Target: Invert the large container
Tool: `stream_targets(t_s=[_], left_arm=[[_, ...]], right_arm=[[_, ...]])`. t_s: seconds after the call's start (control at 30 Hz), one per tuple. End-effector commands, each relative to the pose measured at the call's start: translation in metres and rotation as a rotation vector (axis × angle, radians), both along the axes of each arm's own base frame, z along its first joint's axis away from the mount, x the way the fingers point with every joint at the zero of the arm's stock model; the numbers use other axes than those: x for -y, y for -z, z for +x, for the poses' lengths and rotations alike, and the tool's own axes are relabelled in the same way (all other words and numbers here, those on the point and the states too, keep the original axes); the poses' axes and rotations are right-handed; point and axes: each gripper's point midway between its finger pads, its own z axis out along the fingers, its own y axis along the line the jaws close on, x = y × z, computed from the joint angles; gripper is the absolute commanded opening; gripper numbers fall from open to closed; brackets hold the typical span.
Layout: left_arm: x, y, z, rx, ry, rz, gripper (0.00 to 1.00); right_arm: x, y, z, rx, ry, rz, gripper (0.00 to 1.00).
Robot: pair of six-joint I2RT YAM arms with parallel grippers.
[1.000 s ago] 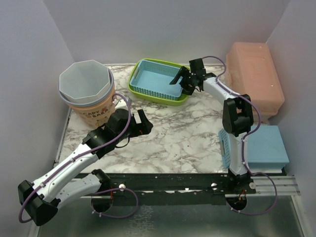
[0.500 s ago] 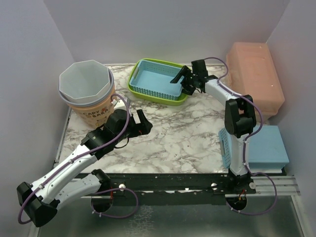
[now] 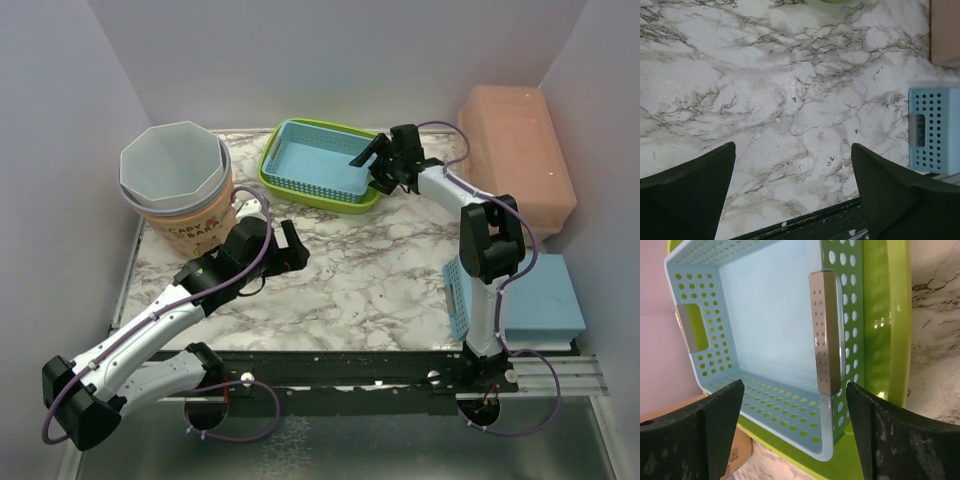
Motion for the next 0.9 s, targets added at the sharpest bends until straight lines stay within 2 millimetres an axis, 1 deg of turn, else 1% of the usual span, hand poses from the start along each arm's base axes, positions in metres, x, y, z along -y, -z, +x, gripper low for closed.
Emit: stream_targets(t_s=[0.0, 0.07, 0.13, 0.2, 0.3, 0.4, 0.43, 0.53, 0.57, 0.73, 0.83, 0.87], left_arm=[[0.001, -0.005, 0.012, 0.01, -0.006, 0.048, 0.99], [0.002, 0.0, 0.012, -0.002, 0.002, 0.064, 0.99], [0.002, 0.003, 0.011, -0.012, 0.0, 0.062, 0.99], [0.002, 0.001, 0.012, -0.01, -0.013, 0.051, 0.99], [0.001, -0.004, 0.014, 0.005, -0.027, 0.044, 0.99], [0.0, -0.004, 0.012, 0.006, -0.025, 0.036, 0.99], [0.0, -0.004, 0.01, 0.004, -0.021, 0.031, 0.99], [-0.002, -0.003, 0.007, 0.002, -0.026, 0.016, 0.99], [-0.003, -0.003, 0.006, 0.003, -0.032, 0.014, 0.99], [-0.004, -0.006, 0.007, 0.014, -0.034, 0.017, 0.99], [-0.002, -0.007, 0.01, 0.013, -0.031, 0.022, 0.99], [-0.001, -0.007, 0.01, 0.012, -0.027, 0.025, 0.99]], right_arm=[[0.017, 0.009, 0.005, -0.017, 0.067, -0.055, 0.88], [0.016, 0.009, 0.001, -0.052, 0.06, -0.054, 0.88], [0.009, 0.008, 0.004, -0.005, 0.035, -0.015, 0.88], [0.005, 0.01, 0.01, 0.019, 0.023, 0.035, 0.84], [0.003, 0.012, 0.019, 0.042, 0.011, 0.032, 0.8], [-0.001, 0.01, 0.026, 0.102, 0.031, 0.099, 0.73], [0.0, 0.009, 0.027, 0.116, 0.038, 0.116, 0.72], [-0.003, 0.009, 0.028, 0.149, 0.051, 0.175, 0.7], [-0.006, 0.007, 0.03, 0.163, 0.049, 0.205, 0.69], [-0.02, 0.012, 0.032, 0.151, 0.018, 0.316, 0.67], [-0.025, 0.009, 0.033, 0.168, 0.009, 0.379, 0.6], [-0.027, 0.005, 0.032, 0.184, -0.001, 0.4, 0.58]])
